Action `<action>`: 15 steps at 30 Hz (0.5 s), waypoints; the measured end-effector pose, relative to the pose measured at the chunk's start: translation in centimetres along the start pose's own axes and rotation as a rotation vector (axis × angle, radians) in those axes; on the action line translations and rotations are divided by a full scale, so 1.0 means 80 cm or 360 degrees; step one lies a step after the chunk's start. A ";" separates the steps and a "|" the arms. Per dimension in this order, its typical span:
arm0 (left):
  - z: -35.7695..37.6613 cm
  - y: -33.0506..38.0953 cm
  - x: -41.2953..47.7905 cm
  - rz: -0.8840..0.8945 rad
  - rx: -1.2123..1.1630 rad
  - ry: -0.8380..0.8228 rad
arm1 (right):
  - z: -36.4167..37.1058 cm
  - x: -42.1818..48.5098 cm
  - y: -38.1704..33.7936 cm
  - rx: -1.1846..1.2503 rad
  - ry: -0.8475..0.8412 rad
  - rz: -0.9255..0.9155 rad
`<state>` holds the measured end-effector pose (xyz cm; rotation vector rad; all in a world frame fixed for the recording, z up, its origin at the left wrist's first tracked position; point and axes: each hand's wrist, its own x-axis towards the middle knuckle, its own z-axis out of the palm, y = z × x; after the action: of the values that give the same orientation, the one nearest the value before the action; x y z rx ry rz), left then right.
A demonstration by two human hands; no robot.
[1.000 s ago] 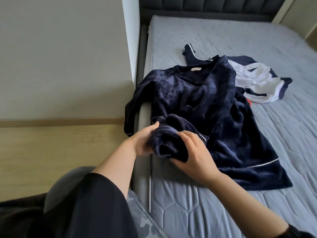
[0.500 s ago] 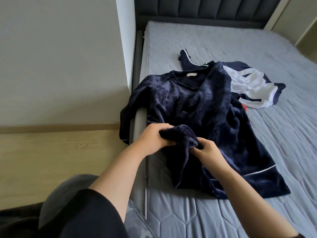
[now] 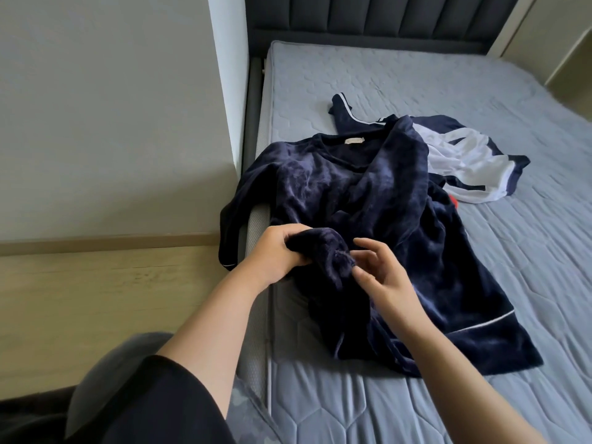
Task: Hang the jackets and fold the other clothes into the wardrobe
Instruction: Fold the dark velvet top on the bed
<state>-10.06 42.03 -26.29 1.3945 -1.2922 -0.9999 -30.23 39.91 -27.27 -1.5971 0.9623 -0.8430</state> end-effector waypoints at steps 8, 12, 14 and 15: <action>-0.006 -0.001 -0.002 -0.0088 -0.0092 -0.0065 | 0.001 0.001 -0.008 -0.0430 0.0266 -0.0251; -0.014 -0.002 -0.006 -0.0127 0.0036 -0.0149 | 0.002 -0.002 -0.010 -0.0522 0.0627 -0.0443; -0.016 -0.002 -0.007 -0.0143 0.0121 -0.0166 | 0.005 -0.008 -0.008 -0.0635 0.0517 -0.0516; -0.017 -0.003 -0.007 -0.0155 0.0155 -0.0161 | 0.006 -0.010 -0.007 -0.0712 0.0466 -0.0561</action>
<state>-8.79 42.72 -26.24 1.5094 -1.3737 -1.0982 -30.10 40.91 -26.90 -2.1084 1.1500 -1.1885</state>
